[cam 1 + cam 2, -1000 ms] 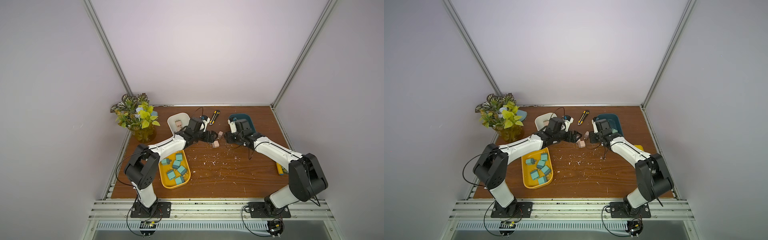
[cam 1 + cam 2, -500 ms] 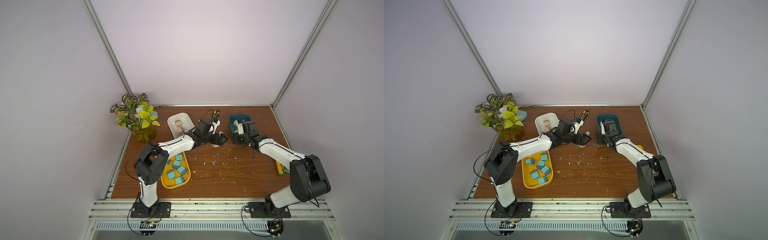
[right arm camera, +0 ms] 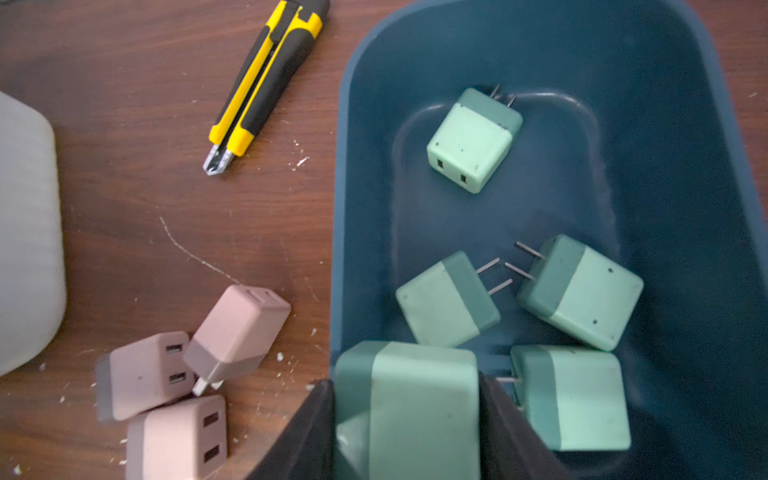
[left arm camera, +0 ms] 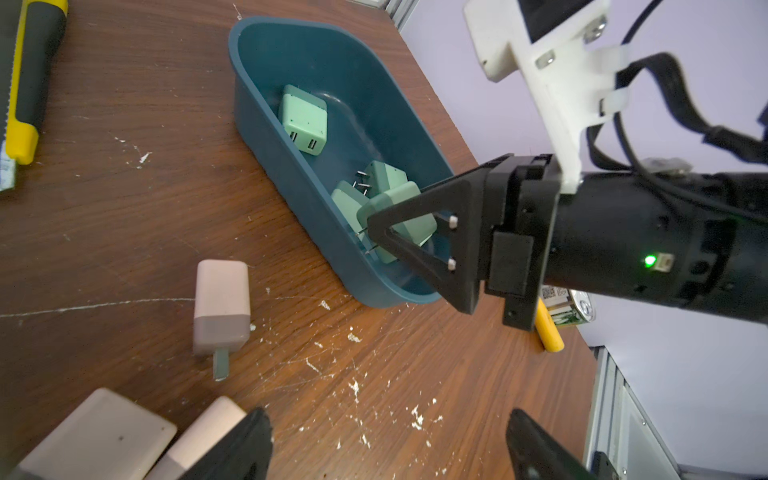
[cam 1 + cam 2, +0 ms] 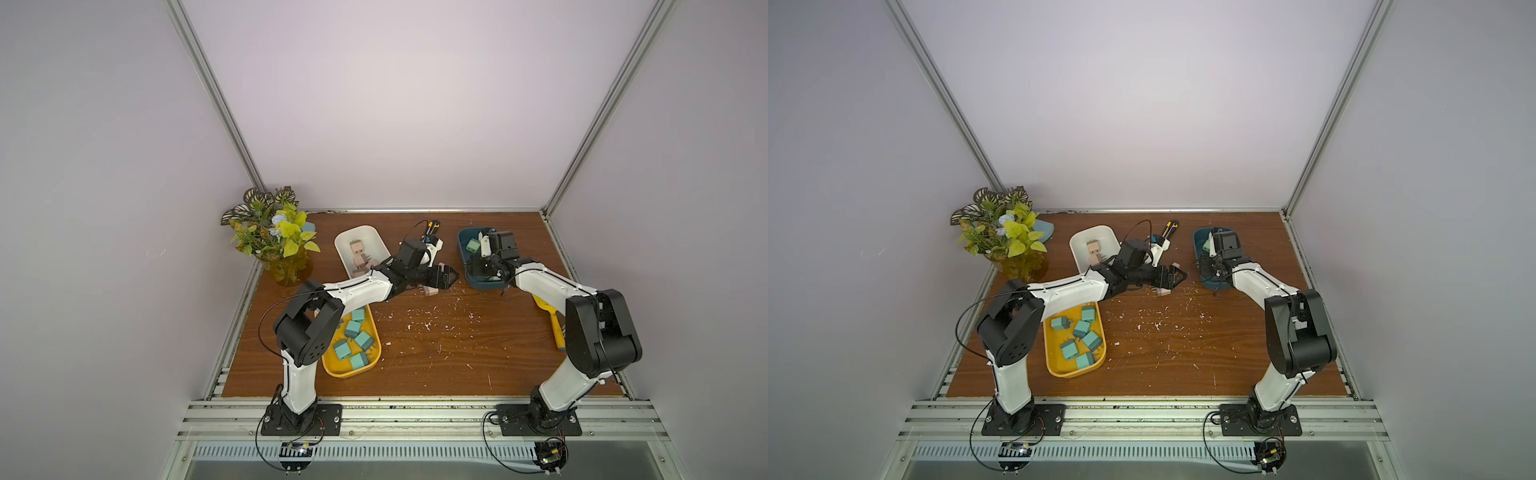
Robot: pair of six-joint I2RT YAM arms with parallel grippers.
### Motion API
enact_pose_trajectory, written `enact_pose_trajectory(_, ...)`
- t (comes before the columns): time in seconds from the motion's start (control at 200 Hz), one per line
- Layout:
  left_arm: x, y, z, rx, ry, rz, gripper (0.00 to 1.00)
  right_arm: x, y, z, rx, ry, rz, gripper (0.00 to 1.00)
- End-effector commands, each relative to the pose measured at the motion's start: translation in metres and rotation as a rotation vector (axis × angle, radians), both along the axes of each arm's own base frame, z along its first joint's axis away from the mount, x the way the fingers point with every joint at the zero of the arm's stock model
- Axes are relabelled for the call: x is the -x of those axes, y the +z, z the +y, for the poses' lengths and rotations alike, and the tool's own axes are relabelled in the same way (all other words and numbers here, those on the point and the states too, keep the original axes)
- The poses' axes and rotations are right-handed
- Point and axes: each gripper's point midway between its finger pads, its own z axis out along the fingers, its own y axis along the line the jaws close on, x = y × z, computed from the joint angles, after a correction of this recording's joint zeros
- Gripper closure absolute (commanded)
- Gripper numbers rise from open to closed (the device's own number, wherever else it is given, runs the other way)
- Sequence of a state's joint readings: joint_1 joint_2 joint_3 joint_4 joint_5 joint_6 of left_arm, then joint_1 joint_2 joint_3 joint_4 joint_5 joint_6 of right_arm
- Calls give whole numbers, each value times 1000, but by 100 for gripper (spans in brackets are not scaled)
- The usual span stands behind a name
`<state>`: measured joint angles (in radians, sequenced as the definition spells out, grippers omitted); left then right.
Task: Place the plugs by color into the storage box
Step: Place the plug in the storage box.
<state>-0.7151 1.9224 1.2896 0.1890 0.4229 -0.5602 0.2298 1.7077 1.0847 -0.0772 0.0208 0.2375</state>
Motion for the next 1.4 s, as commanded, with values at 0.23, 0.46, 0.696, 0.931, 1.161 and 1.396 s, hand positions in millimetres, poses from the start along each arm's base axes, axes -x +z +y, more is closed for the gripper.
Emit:
enact_pose_trajectory(0.23, -37, 14, -47, 152, 28, -31, 14, -42, 15, -12, -25, -119, -99, 42)
enact_pose_trajectory(0.46, -45, 27, -61, 148, 3, -58, 14, -48, 25, -12, -35, -116, -107, 28)
enact_pose_trajectory(0.696, -35, 19, -61, 109, -7, -57, 14, -27, 29, 0, -120, -72, -109, 40)
enact_pose_trajectory(0.931, -27, 16, -63, 73, -18, -71, 14, 2, 23, -6, -141, -90, -95, 41)
enact_pose_trajectory(1.161, -26, 17, -52, 33, 6, -92, 13, 25, 43, -2, -175, -59, -122, 44)
enact_pose_trajectory(1.396, -14, 9, -27, -14, 59, -85, 16, 64, 60, 3, -247, -31, -158, 46)
